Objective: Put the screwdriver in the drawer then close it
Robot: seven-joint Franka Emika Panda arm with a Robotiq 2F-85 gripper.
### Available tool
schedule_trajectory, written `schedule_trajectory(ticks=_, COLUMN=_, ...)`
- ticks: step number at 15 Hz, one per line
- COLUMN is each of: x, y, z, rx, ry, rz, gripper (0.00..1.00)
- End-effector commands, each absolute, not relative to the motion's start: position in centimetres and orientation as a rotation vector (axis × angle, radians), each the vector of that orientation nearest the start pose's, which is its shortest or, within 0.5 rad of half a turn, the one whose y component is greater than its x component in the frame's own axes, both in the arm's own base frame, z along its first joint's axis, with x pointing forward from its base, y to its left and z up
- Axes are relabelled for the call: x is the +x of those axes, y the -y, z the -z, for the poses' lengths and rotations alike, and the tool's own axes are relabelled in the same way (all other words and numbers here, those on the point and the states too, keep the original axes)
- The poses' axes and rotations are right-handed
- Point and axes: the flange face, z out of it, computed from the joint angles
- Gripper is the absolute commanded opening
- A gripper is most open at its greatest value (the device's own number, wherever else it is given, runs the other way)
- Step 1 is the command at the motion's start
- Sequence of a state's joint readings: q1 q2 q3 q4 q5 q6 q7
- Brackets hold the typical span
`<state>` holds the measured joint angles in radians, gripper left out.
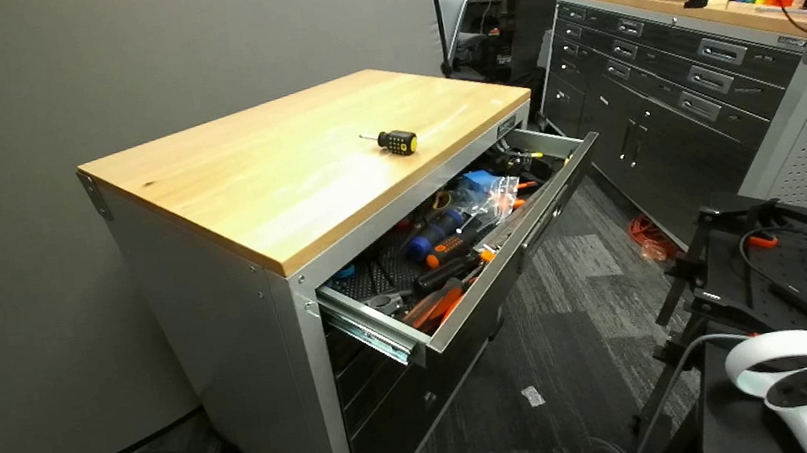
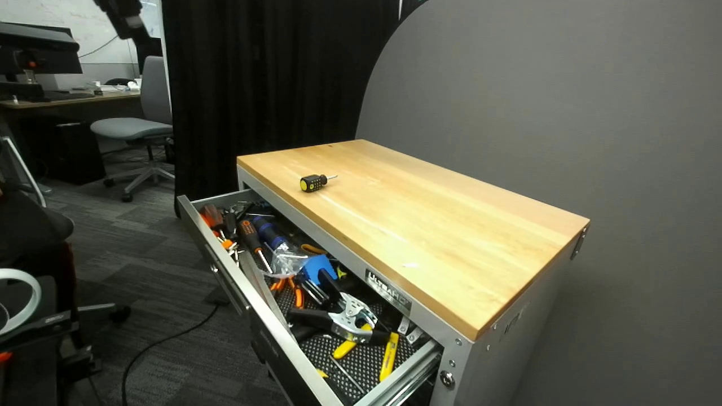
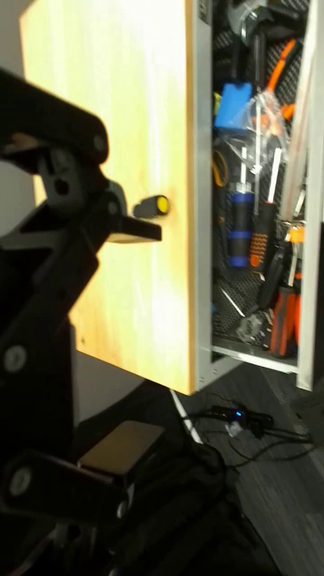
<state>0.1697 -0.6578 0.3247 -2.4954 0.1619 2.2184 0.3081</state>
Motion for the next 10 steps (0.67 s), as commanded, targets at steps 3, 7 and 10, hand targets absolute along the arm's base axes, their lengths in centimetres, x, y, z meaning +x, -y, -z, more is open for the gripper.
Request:
schedule_trajectory(ticks=3, x=34.8, y=-18.0, z=-56.2, rx=-3.004, ry=0.067, rz=0.622, gripper=1.00)
schedule_trajectory(ticks=7, x=36.0, y=-18.8, z=-54.1, rx=-3.007, ry=0.075, rz=0.547, gripper=1.00)
schedule_trajectory(ticks=10, x=37.3, y=-19.9, z=-51.7, rx=-3.039, ry=0.090, rz=0.488, gripper=1.00)
